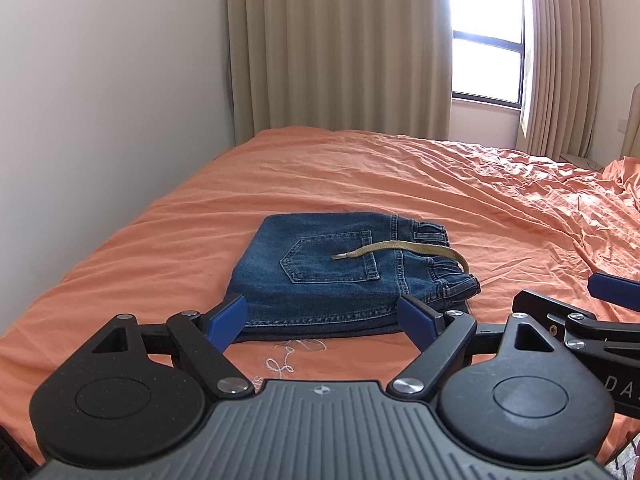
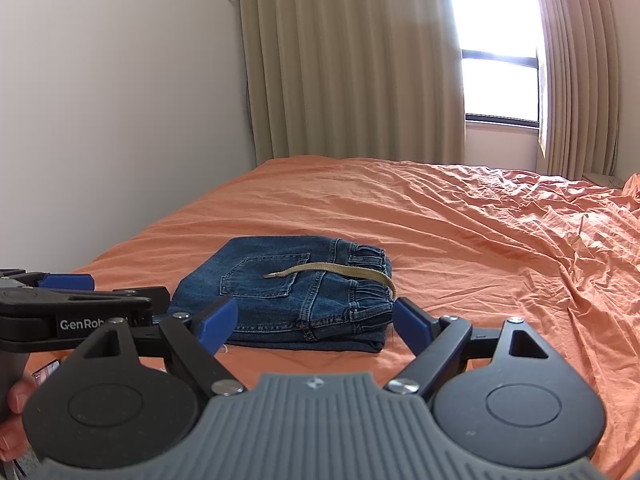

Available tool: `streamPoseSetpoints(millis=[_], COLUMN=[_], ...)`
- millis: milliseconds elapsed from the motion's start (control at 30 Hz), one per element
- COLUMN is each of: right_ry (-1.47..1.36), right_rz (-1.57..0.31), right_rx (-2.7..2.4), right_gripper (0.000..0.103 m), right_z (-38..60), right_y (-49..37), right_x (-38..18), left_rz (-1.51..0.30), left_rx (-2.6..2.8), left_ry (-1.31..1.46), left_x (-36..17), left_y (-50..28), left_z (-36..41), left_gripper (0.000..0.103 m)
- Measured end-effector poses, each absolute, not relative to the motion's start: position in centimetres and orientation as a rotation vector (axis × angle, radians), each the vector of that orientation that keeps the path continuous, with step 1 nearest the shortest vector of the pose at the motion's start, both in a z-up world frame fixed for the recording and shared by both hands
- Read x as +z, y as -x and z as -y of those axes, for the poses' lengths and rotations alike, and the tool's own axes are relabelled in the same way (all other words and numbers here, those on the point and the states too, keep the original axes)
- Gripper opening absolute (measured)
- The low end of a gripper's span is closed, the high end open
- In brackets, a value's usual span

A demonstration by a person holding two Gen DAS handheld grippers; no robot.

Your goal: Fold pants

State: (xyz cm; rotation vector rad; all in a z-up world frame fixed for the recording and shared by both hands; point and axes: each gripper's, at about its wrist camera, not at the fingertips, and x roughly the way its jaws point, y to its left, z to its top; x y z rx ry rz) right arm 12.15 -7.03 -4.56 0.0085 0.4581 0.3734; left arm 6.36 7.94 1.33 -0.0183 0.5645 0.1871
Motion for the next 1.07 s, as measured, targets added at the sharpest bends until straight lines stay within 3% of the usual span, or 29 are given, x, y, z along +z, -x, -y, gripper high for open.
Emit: streamPoseSetpoints(millis=[1067], right_ry=[0.018], right_rz=[-0.47], right_rx=[0.394], right_gripper=[0.081], right_z=[6.73], right_y=[-11.97], right_x=[-4.37], left_rz=[-0.539], left_rx=[0.175], left_ry=[0.0], left_x=[1.93], left_y=[-6.14], left_z=[-8.08], left_gripper=[0.099])
